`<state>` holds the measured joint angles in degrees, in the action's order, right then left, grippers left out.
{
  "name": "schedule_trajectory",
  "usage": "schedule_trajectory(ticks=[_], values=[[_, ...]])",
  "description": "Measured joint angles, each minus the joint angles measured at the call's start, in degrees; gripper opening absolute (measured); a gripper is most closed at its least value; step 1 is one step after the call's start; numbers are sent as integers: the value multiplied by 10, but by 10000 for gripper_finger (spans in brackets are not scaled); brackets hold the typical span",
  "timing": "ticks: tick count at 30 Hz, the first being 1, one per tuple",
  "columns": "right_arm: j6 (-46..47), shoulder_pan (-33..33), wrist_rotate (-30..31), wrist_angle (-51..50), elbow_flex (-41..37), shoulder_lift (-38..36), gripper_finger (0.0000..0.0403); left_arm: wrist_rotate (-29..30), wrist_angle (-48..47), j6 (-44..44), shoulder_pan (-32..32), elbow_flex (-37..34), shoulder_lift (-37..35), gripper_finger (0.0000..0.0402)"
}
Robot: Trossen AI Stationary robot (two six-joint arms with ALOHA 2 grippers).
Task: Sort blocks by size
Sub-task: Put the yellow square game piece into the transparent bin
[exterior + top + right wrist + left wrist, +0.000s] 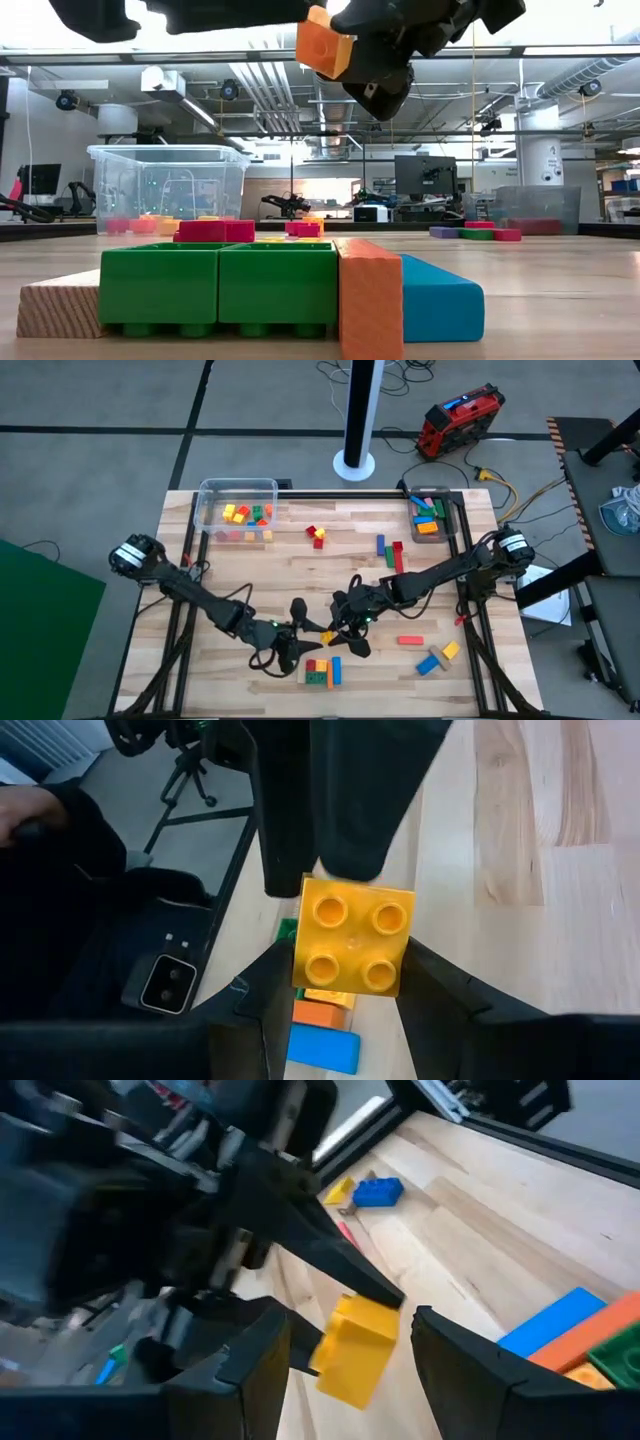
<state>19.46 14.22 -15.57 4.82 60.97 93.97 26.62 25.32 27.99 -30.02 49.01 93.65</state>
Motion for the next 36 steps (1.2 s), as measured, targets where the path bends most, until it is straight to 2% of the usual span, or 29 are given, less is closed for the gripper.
schedule_trajectory(ticks=[8,13,36], values=[[-2,0,-9,0,0,0,136,-28,0,-10,20,0,1,169],[-2,0,-11,2,0,0,136,-97,-1,-12,38,0,1,169],[-6,0,-12,1,0,0,137,-139,-22,40,59,0,1,168]])
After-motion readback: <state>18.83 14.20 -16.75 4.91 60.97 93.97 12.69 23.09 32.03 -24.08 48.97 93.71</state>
